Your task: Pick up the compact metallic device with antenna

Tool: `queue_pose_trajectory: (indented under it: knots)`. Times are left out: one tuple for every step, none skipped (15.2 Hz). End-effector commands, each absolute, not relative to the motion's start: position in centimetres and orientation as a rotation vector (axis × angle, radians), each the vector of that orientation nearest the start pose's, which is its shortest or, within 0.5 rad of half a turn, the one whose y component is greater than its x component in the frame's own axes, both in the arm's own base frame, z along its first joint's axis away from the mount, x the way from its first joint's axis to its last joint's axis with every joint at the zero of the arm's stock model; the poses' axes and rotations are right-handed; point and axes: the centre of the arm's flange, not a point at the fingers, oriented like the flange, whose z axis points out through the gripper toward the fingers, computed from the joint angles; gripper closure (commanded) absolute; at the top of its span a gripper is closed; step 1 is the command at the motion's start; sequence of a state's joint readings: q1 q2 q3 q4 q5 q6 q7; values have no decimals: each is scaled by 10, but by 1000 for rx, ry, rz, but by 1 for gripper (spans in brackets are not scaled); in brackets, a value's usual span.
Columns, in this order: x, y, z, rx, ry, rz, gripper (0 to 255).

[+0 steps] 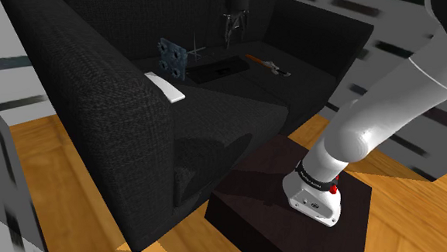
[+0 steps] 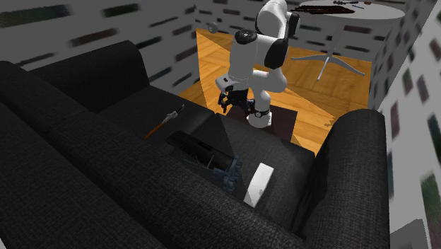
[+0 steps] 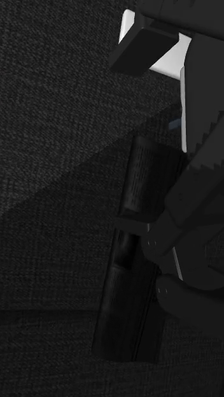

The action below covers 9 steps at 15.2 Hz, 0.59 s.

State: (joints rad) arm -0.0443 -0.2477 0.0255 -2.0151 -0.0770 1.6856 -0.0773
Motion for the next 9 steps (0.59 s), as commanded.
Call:
queue_pose_trajectory:
  knots:
    - [500,-20,544,-3203,-99,153,0]
    - [513,-22,540,-3197,-92,160,0]
    - [526,-25,535,-3191,-86,167,0]
    - [539,-27,530,-3185,-80,175,0]
    - [552,-30,525,-3180,-73,182,0]
    - [565,-32,520,-3174,-67,189,0]
    - [578,-35,515,-3168,-61,196,0]
    - [591,-37,510,-3162,-55,203,0]
    - [604,-40,505,-3155,-49,210,0]
